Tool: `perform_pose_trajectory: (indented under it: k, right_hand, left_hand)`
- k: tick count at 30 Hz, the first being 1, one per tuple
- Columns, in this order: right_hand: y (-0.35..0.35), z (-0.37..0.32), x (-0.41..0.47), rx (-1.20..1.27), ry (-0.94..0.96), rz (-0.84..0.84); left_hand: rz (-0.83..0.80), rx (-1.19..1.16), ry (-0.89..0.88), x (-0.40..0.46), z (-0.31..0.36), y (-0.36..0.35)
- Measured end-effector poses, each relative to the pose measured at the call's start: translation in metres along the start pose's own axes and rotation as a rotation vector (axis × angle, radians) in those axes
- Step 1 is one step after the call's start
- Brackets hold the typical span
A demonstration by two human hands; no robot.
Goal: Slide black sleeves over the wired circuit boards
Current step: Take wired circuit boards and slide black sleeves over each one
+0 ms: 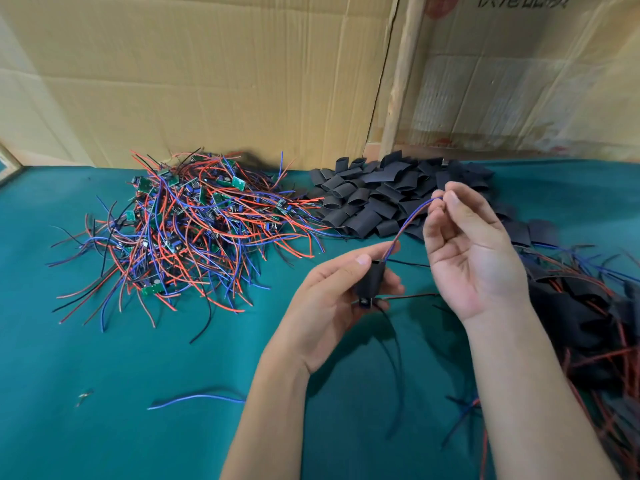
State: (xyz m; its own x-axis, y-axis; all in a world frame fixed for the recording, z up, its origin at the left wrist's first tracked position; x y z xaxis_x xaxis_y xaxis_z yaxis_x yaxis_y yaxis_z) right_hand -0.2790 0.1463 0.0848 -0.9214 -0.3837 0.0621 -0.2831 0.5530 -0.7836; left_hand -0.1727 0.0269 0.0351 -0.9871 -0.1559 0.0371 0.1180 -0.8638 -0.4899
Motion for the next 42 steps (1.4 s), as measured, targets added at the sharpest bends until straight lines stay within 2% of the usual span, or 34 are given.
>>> perform_pose_trajectory:
  k: [4, 7, 10, 13, 15, 17, 20, 24, 27, 30, 37, 42]
  right_hand:
    - [-0.001, 0.007, 0.001, 0.012, 0.008, 0.004]
    - [-0.003, 0.015, 0.001, -0.131, 0.012, -0.048]
    - [-0.004, 0.027, -0.001, -0.529, 0.014, -0.065]
    - [-0.007, 0.049, -0.008, -0.954, -0.088, -0.23]
    - [-0.009, 0.066, -0.015, -1.117, -0.191, -0.357]
    - [-0.01, 0.077, -0.018, -1.209, -0.183, -0.365]
    - [-0.009, 0.08, -0.017, -1.189, -0.134, -0.289]
    - [-0.004, 0.074, -0.013, -1.066, -0.122, -0.214]
    - [-0.004, 0.072, -0.014, -0.964, -0.141, -0.21]
    - [-0.005, 0.072, -0.015, -0.862, -0.216, -0.212]
    - [0.0, 0.068, -0.017, -0.519, -0.534, -0.199]
    - [0.002, 0.074, -0.016, -0.51, -0.589, -0.137]
  left_hand:
    - [-0.018, 0.007, 0.054, 0.004, -0.006, -0.004]
    - [0.111, -0.06, 0.057, 0.008, -0.008, 0.001]
    - [0.298, -0.168, 0.023, 0.01, -0.003, 0.013]
    - [0.434, -0.328, -0.055, 0.01, 0.006, 0.026]
    - [0.488, -0.424, -0.086, 0.008, 0.009, 0.031]
    - [0.512, -0.455, -0.101, 0.007, 0.009, 0.035]
    - [0.505, -0.484, -0.136, 0.006, 0.009, 0.035]
    - [0.447, -0.398, -0.186, 0.004, 0.013, 0.033]
    - [0.407, -0.36, -0.179, 0.004, 0.013, 0.032]
    - [0.384, -0.337, -0.167, 0.003, 0.013, 0.033]
    - [0.274, -0.276, -0.123, -0.001, 0.017, 0.032]
    - [0.267, -0.224, -0.132, -0.001, 0.018, 0.029]
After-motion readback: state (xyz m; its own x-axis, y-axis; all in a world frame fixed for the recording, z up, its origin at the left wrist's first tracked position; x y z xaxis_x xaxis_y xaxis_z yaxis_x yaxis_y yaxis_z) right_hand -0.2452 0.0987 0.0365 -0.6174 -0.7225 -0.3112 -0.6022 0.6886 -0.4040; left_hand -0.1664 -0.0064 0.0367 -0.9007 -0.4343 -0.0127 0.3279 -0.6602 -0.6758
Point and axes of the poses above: each hand's wrist, its own x-axis towards the middle knuckle, its own y-axis out of the back of the hand, z = x × y, the point moved 4 cm from there along x, towards the middle knuckle, and after that the axes turned 1 degree about z, right-handed, at the moved point
